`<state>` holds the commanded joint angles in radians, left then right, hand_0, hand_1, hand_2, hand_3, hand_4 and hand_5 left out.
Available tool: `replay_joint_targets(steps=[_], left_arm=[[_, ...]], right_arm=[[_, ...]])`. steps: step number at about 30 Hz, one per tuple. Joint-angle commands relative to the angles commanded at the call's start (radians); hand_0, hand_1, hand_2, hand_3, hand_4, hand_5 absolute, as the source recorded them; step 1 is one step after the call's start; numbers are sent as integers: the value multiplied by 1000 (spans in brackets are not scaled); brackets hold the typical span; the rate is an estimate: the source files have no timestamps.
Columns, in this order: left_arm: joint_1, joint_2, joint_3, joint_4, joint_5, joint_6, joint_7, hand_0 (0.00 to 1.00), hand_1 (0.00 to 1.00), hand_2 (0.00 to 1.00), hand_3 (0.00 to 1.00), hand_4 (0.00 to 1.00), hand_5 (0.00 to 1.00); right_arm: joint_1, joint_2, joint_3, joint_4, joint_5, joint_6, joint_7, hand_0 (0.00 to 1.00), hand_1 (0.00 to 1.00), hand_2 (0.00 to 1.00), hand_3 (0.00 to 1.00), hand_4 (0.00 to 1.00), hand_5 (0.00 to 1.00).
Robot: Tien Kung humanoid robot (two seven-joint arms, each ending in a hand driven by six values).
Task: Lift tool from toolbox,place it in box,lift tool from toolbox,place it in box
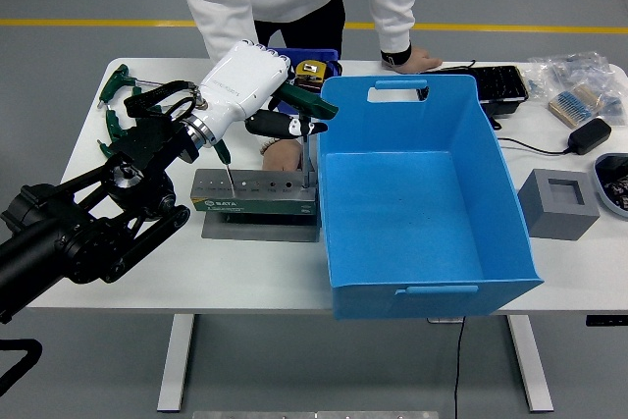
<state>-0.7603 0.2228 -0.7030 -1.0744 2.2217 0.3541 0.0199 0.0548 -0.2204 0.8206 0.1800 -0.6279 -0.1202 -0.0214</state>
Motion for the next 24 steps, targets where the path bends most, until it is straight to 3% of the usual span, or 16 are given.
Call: replay_joint_targets(steps=[5, 6, 11, 12, 24], left_arm=[[-1, 4, -4, -4, -25, 10, -8, 223, 2, 20, 2, 991, 751], [-2, 5, -5, -5, -30, 10, -8, 223, 2, 18, 2, 876, 694], [-3, 8, -7, -7, -46, 11, -10, 223, 2, 18, 2, 876, 694], [-4, 9, -7, -8, -47, 10, -10, 223, 2, 17, 2, 796, 662], [-12, 21, -5, -25, -61, -5, -8, 225, 2, 19, 2, 769, 632]], right_arm=[[0, 0, 0, 0, -1, 0, 0, 791, 743, 750, 731, 975, 840], [0, 1, -1, 0, 0, 0, 0, 791, 743, 750, 731, 975, 839], [0, 0, -1, 0, 1, 0, -1, 791, 743, 750, 731, 975, 839], [0, 0, -2, 0, 1, 0, 0, 792, 743, 750, 729, 974, 839], [0, 1, -4, 0, 5, 0, 1, 791, 743, 750, 730, 974, 840]])
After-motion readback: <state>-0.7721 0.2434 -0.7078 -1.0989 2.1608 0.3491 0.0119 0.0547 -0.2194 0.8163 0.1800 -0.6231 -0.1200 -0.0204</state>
